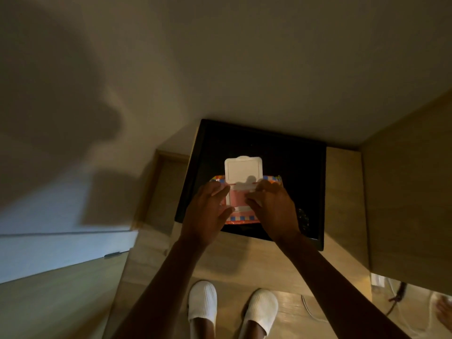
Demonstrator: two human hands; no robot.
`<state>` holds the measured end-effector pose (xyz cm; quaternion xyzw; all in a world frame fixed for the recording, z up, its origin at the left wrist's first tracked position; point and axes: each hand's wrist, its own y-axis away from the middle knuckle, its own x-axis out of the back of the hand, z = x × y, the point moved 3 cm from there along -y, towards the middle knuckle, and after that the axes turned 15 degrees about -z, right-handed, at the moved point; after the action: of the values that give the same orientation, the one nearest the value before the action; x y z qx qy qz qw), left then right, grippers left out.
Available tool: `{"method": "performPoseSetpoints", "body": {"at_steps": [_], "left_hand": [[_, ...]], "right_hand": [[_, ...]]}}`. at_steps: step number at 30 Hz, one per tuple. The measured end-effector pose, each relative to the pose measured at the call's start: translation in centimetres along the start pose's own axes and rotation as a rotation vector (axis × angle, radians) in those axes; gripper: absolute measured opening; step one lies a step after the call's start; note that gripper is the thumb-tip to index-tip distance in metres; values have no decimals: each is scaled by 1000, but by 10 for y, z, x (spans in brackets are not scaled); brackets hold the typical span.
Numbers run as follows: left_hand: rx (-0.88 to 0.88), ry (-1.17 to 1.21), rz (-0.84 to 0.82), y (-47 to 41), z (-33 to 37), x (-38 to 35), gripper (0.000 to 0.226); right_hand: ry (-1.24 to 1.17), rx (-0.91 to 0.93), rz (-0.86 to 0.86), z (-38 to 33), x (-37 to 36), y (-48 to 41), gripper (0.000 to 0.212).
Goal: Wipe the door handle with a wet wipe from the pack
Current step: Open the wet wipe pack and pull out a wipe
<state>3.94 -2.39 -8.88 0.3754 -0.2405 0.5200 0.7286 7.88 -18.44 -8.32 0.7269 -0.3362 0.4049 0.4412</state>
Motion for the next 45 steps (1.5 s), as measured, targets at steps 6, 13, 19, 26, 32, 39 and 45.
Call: {"method": "performPoseSetpoints", "body": {"at_steps": [6,13,19,26,32,39,45], "left_hand": [[10,-1,3,0,-7,-5,58],[50,14,-31,-7,-9,-6,64],[48,34,-31,-9,-10,-7,63],[15,70,-3,-10,-14,-8,63],[3,73,-3,-11,-14,-8,64],[63,136,-14,-11,-6,-8,63],[73,114,-40,-10,-1,-2,65]], "right_hand": [[27,-14,-18,-5,2,-2,16],[120,-3,-9,-5,-3,-4,29],[312,29,-111,-2,-6,-15,45],[416,87,-156,-2,-10,-16,63],[451,133,-175,0,-9,-17,74],[409,126,-172,1,-8,-17,73],[266,124,-139,1,0,-11,59]]}}
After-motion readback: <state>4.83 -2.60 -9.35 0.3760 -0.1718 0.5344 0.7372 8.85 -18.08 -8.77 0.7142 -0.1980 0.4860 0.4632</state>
